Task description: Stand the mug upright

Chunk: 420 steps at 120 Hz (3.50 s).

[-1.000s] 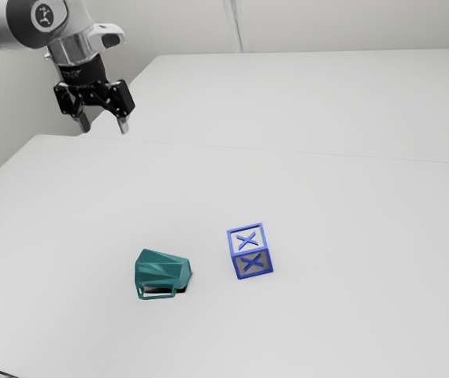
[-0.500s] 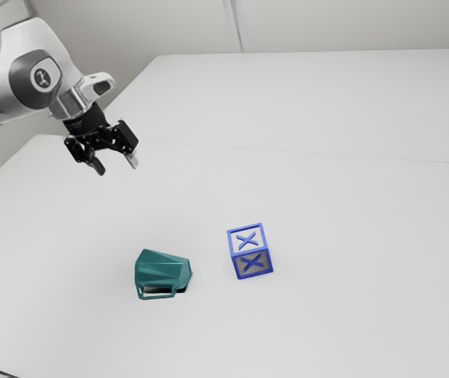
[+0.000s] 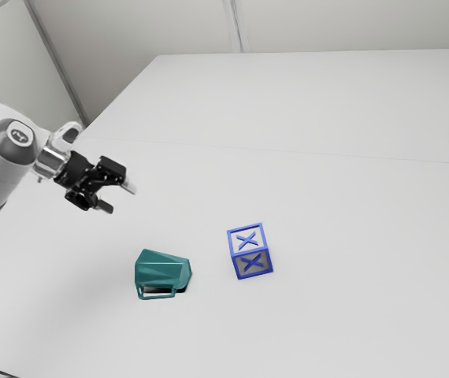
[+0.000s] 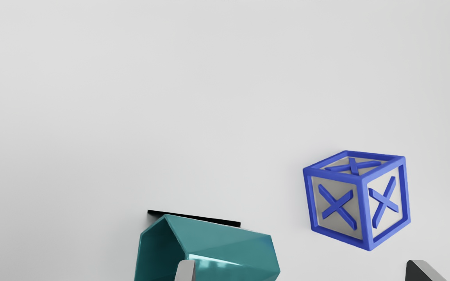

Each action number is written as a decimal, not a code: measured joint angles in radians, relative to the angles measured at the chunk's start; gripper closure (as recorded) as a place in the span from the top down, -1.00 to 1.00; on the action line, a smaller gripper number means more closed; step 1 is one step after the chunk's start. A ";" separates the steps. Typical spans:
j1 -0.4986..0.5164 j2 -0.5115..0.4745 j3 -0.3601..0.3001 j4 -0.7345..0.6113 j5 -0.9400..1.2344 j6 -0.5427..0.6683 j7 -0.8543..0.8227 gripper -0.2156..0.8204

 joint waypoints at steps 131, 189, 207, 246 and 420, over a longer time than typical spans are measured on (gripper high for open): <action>0.032 0.028 0.061 -0.276 -0.317 -0.020 0.423 0.55; 0.021 0.084 0.065 -0.275 -0.463 0.010 0.561 0.55; 0.015 0.097 0.065 -0.276 -0.503 0.006 0.623 0.55; -0.025 0.110 0.065 -0.276 -0.530 -0.002 0.717 0.55; -0.072 0.023 0.068 -0.254 -0.449 -0.011 0.794 -0.91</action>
